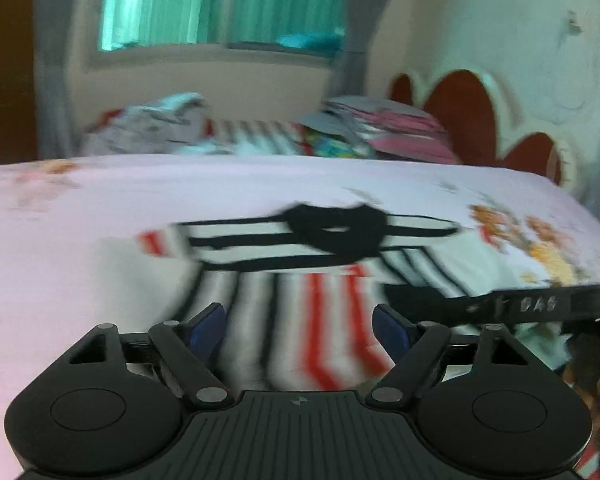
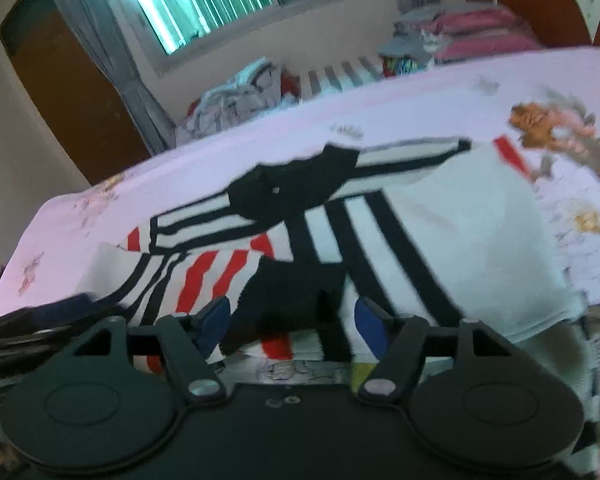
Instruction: Fold small clothes
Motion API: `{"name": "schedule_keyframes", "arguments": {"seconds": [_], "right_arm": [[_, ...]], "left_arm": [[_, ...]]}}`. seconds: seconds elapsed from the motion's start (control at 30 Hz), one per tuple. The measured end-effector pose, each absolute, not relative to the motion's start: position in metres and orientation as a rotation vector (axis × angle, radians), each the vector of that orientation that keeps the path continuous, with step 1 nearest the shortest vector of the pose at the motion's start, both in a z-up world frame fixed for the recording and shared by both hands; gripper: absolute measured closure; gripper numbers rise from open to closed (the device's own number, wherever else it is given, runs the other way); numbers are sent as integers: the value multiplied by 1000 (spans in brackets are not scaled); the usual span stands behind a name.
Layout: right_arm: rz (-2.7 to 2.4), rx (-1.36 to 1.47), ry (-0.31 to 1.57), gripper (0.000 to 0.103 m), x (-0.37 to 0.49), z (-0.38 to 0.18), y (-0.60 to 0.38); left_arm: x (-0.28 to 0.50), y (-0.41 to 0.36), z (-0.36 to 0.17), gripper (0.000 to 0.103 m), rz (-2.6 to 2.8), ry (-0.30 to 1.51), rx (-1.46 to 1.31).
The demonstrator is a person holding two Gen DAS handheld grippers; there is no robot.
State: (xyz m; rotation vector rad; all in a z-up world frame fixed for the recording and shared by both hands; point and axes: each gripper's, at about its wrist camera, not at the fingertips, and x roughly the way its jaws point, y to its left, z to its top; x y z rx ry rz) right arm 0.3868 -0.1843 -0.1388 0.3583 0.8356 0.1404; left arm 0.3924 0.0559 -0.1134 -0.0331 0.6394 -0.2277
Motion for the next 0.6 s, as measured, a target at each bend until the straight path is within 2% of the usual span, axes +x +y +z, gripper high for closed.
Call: {"name": "schedule_keyframes", "arguments": {"seconds": [0.1,0.17,0.2,0.23,0.3,0.53,0.57,0.6], "right_arm": [[127,389,880,36,396,-150,-182],[132,380,907,43,402,-156,-178],[121,359,901,56,403,-156,-174],[117,334,892,73,403,-155,-170],[122,280,873,92,403,-151,-162],[138,168,718,95,395,-116,-160],[126,146,688,95,393,-110,-162],[109,120,659,95,393,-103,-166]], "left_arm": [[381,90,-118,23,-117,639,-10],[377,106,-126,23,-52,662,-9],[374,114,-131,23,-23,674,-17],[374,118,-138,23,-3,682,-22],[373,123,-151,23,19,699,-19],[390,102,-163,24,-4,660,31],[394,100,-163,30,-2,652,38],[399,99,-164,47,-3,653,48]]}}
